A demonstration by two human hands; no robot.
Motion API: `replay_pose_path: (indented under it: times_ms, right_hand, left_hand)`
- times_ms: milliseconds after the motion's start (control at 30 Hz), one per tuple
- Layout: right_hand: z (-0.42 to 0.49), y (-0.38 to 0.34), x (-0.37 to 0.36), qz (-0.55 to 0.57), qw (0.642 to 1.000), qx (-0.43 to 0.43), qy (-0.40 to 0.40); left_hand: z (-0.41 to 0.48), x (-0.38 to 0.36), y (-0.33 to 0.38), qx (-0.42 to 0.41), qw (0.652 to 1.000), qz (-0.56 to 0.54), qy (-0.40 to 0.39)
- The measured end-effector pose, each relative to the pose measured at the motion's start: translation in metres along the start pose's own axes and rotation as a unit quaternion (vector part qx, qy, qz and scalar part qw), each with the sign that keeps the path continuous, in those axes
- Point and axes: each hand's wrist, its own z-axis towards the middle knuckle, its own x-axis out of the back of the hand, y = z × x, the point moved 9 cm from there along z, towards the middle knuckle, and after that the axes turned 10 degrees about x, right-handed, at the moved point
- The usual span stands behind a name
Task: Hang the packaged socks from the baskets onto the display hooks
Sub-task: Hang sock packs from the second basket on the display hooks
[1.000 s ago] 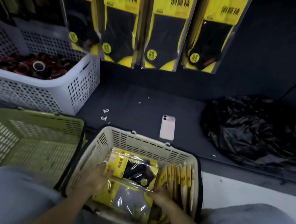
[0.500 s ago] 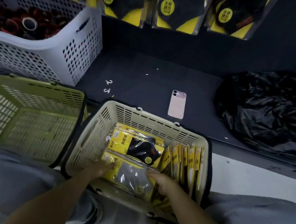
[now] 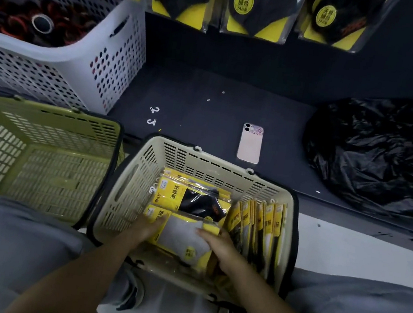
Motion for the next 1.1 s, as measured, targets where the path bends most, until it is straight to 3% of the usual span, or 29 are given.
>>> replay_pose_path:
  times_ms: [133, 200, 300, 433, 533, 600, 700, 800, 967, 1100]
  right_hand:
    - [-0.016, -0.053, 0.018, -0.003, 0.998, 0.045, 0.042]
    - [-0.027, -0.082, 0.035, 0.035, 0.992, 0.091, 0.075]
    - [-0.046, -0.120, 0.057, 0.126, 0.978, 0.142, 0.090]
    - [-0.068, -0.157, 0.062, 0.226, 0.958, 0.173, 0.026]
    - [-0.082, -0.180, 0.061, 0.265, 0.941, 0.211, -0.016]
    - [-0.089, -0.192, 0.065, 0.230, 0.944, 0.237, -0.008]
    - [-0.097, -0.215, 0.088, 0.151, 0.946, 0.274, 0.081]
    - [-0.113, -0.266, 0.096, 0.114, 0.926, 0.345, 0.106]
    - [-0.156, -0.355, 0.097, 0.075, 0.857, 0.496, 0.117]
    - [-0.177, -0.385, 0.103, 0.094, 0.826, 0.545, 0.108]
  left_hand:
    - [-0.019, 0.017, 0.013, 0.054, 0.980, -0.178, 0.072]
    - [-0.034, 0.017, 0.022, 0.095, 0.957, -0.270, 0.053]
    - [-0.067, 0.009, 0.064, 0.065, 0.924, -0.368, -0.080]
    - [-0.125, 0.012, 0.136, -0.056, 0.820, -0.507, -0.259]
    - [-0.168, 0.029, 0.174, -0.172, 0.808, -0.485, -0.287]
    - [-0.187, 0.048, 0.189, -0.229, 0.829, -0.456, -0.230]
    - [-0.219, 0.080, 0.209, -0.314, 0.851, -0.405, -0.119]
    - [-0.260, 0.098, 0.237, -0.396, 0.849, -0.343, -0.063]
    - [-0.310, 0.098, 0.281, -0.475, 0.838, -0.266, -0.029]
    - [-0.334, 0.094, 0.304, -0.496, 0.830, -0.252, -0.028]
